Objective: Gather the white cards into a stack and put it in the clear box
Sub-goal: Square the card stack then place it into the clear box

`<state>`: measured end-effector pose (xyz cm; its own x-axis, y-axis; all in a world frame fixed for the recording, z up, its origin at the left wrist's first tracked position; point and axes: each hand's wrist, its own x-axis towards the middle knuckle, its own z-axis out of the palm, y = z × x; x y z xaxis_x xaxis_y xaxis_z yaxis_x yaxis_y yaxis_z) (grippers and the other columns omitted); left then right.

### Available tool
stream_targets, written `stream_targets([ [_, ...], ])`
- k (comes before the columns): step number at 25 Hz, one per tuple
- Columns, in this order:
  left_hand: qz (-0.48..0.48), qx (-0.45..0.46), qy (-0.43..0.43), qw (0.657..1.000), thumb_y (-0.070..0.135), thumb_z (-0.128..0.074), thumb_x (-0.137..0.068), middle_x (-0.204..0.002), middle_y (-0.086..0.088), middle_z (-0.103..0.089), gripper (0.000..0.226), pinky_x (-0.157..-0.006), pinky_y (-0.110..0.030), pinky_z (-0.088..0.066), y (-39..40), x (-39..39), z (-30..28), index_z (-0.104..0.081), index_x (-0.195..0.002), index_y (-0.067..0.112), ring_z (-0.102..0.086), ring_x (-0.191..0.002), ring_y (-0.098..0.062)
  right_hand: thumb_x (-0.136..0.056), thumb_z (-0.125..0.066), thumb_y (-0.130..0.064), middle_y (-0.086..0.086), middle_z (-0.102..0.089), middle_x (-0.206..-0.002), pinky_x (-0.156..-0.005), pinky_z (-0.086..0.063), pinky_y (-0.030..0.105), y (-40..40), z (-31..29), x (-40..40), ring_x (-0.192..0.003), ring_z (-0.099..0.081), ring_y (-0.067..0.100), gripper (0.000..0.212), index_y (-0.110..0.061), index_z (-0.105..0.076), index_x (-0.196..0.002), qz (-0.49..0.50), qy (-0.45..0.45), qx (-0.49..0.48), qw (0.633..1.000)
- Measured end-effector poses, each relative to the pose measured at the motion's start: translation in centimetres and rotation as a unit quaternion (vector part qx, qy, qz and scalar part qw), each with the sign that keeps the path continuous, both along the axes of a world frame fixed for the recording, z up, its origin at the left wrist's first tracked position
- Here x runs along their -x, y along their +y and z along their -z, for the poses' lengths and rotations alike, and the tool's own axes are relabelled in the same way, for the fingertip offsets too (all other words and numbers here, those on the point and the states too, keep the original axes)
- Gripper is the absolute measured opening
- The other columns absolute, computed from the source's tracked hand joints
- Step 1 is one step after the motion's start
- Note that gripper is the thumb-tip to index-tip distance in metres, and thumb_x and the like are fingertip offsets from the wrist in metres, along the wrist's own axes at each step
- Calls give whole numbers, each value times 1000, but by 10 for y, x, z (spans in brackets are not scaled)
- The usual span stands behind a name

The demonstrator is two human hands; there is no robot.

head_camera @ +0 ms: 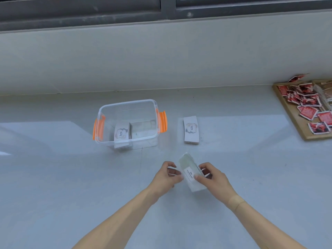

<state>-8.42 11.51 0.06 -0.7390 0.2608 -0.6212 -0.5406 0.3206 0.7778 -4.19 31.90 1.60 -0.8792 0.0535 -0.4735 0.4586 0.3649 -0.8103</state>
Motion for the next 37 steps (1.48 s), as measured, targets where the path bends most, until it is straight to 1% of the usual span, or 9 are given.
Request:
stream_targets([
  [4, -31, -44, 1, 999, 16, -66, -87, -101, -6, -65, 28, -75, -29, -58, 22, 14, -4, -52, -110, 23, -66, -89, -16, -85, -71, -29, 1, -69, -89, -57, -51, 22, -3, 3, 19, -73, -64, 11, 11, -35, -63, -89, 105, -14, 89, 990],
  [6, -63, -50, 13, 997, 11, -62, -88, -98, -7, -62, 24, -74, -29, -59, 32, 28, -6, -53, -109, 19, -65, -88, -18, -85, -71, -29, 1, -68, -87, -59, -52, 25, -2, 4, 33, -75, -64, 13, 10, -33, -65, -91, 128, -16, 103, 986],
  [8, -100, -63, 16, 993, 5, -58, -89, -95, -9, -60, 23, -74, -32, -61, 41, 45, -7, -53, -109, 14, -65, -84, -20, -84, -71, -31, -3, -68, -86, -64, -52, 28, 2, 6, 52, -76, -64, 13, 10, -32, -65, -92, 129, -2, 70, 989],
  [11, -139, -23, 37, 989, 6, -57, -87, -89, -5, -60, 24, -79, -39, -58, 54, 72, -5, -54, -108, 18, -63, -79, -20, -83, -70, -38, -8, -67, -88, -69, -49, 29, 5, 6, 86, -75, -62, 6, 17, -27, -66, -95, 99, 43, -67, 992],
  [15, -159, 33, 61, 985, 14, -56, -86, -88, 1, -61, 24, -79, -40, -54, 73, 108, -2, -56, -109, 23, -60, -79, -20, -86, -66, -38, 0, -66, -95, -75, -46, 33, 8, 11, 130, -84, -60, 20, 28, -20, -67, -107, 103, 47, -102, 988],
  [19, -152, 70, 99, 981, 18, -55, -88, -84, 11, -59, 27, -61, -22, -43, 85, 134, -3, -55, -114, 23, -59, -77, -10, -87, -62, -40, -3, -65, -92, -70, -46, 32, 11, 17, 156, -84, -60, 18, 35, -25, -62, -119, 104, 55, -137, 984],
  [26, -108, 139, 134, 975, 20, -54, -89, -92, 3, -63, 27, -68, -29, -50, 92, 151, 6, -57, -115, 18, -62, -84, -16, -87, -56, -45, -6, -60, -88, -59, -38, 31, 8, 26, 169, -75, -53, 17, 36, -24, -62, -116, 83, 41, -236, 967],
  [32, -82, 161, 135, 974, 23, -55, -88, -96, 1, -64, 33, -66, -23, -42, 87, 151, 15, -53, -120, 18, -61, -88, -17, -84, -61, -48, -2, -58, -113, -68, -40, 31, 7, 34, 166, -85, -50, 12, 46, -25, -55, -123, 105, 2, -199, 974],
  [37, -77, 178, 98, 976, 30, -57, -87, -96, 5, -63, 48, -70, -26, -43, 86, 155, 13, -45, -132, 20, -61, -89, -17, -80, -65, -51, 3, -60, -121, -75, -45, 35, 8, 31, 173, -105, -58, 24, 70, -17, -41, -137, 92, -46, -181, 978],
])
